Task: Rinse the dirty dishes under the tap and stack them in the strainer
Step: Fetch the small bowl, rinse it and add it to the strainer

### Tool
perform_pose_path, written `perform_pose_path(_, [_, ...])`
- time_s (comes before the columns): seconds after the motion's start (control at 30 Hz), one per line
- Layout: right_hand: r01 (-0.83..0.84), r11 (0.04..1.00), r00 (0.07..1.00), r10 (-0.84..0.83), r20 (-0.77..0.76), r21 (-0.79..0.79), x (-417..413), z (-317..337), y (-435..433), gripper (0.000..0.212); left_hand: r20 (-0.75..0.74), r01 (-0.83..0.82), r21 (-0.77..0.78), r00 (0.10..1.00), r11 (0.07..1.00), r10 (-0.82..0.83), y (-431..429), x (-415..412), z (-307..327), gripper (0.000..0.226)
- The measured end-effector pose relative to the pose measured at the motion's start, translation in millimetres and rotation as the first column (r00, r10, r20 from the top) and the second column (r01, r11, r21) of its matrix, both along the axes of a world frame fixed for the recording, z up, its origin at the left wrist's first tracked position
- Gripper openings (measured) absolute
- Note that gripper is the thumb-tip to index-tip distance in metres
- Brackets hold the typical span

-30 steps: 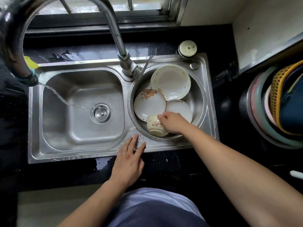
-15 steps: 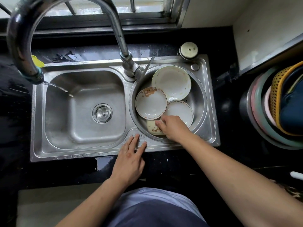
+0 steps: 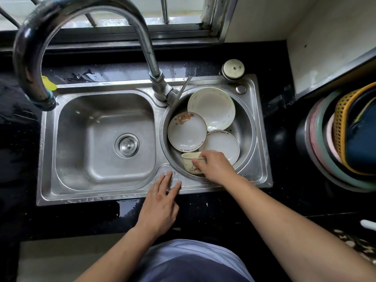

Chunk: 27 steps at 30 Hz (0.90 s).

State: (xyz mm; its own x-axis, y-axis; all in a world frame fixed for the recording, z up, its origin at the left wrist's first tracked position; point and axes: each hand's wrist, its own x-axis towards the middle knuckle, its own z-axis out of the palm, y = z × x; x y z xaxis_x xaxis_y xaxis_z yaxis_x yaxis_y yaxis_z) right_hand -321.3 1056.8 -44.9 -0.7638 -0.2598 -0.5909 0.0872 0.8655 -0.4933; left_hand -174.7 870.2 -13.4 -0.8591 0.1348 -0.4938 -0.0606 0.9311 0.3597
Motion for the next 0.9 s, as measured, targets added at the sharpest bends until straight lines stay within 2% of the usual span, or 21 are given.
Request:
perform_pose_path(0.33, [0.021,0.999,1.0,-0.021,-0.007,0.048,1.6,2.3,-9.7,0.052,-0.017,0.001,-0.004,1.0,1.0,-0.001,-0.7,-0.3,1.0,0.067])
perform_pose_path(0.5, [0.034,0.995,0.997,-0.026,-0.078,0.097,-2.2,3.2,-28.1,0.055,-0.015,0.01,-0.002,1.0,1.0,-0.01,-1.6,0.7,-1.4,0.068])
perform_pose_path(0.73, [-0.029,0.987,0.994,0.045,-0.103,0.156,-8.8,0.6,-44.3,0.055,-0.006,0.028,-0.012,1.0,1.0,-0.028,-4.1,0.6,-5.2,0.068])
perform_pose_path(0.9, [-0.016,0.983,0.995,0.033,-0.091,0.181,-12.3,0.0,-48.1,0.061,-0.006,0.032,-0.011,0.999,0.999,-0.033,-5.5,0.9,-7.1,0.069])
